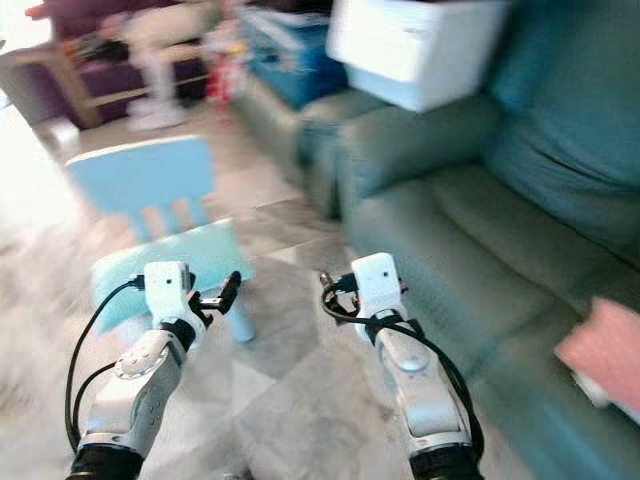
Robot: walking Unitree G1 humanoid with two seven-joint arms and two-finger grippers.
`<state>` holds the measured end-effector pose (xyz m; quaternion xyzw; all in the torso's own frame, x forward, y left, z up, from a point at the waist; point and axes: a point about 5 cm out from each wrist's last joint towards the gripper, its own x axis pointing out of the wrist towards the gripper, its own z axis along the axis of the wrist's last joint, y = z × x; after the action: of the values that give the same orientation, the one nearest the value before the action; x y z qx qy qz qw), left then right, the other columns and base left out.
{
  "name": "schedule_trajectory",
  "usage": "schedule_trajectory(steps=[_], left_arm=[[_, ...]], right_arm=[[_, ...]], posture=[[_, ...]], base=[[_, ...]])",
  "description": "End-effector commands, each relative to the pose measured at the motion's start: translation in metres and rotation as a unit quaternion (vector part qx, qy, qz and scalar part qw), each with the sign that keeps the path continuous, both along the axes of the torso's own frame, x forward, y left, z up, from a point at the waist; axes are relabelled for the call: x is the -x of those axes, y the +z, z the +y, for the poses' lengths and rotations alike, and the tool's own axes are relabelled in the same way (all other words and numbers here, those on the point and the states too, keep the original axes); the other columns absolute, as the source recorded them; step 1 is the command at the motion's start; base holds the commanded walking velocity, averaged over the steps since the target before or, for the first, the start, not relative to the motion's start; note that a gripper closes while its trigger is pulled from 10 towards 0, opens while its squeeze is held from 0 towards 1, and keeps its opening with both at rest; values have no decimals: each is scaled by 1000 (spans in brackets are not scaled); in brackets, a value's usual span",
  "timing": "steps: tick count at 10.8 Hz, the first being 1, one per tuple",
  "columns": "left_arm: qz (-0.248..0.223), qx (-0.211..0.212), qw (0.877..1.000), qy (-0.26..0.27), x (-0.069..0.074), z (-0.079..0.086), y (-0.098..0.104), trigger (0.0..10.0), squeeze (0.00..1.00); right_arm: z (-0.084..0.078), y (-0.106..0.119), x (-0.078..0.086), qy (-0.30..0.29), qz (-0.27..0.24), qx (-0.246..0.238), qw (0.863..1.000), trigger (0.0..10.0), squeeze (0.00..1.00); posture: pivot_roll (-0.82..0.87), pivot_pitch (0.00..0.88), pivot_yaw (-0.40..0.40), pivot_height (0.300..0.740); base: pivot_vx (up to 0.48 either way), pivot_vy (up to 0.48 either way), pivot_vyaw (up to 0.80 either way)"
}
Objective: Move the pillow to the sofa
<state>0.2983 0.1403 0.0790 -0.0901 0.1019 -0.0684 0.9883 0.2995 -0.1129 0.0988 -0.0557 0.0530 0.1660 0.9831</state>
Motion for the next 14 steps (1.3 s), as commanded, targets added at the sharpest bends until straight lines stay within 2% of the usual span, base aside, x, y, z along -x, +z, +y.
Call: schedule_trajectory(steps=[1,4,5,8,10,14], left_arm=[[-2,-6,1000,10,-1,4,1,10000,0],[-11,-10,1000,20,-2,7,2,10000,0],[-26,-27,999,23,-2,9,3,10000,0],[-22,-15,1000,14,-2,8,2,10000,0],[-25,-12,1000,9,-3,8,3,10000,0],[-28,10,1000,4,-2,8,4,10000,0]], right_arm=[[6,5,0,12,-11,-3,1000,10000,0],[9,5,0,19,-14,-2,1000,10000,0],[10,5,0,20,-15,-2,1000,10000,0],[11,6,-1,18,-17,-4,1000,10000,0],[10,8,-2,12,-20,-24,999,10000,0],[9,13,-3,8,-29,-36,999,10000,0]], posture=[[-189,78,45,740],[-186,79,46,740],[-185,79,46,740],[-185,74,49,740],[-184,72,48,740],[-184,68,42,740]], base=[[0,0,794],[0,0,794],[0,0,794],[0,0,756],[0,0,0],[0,0,-116]])
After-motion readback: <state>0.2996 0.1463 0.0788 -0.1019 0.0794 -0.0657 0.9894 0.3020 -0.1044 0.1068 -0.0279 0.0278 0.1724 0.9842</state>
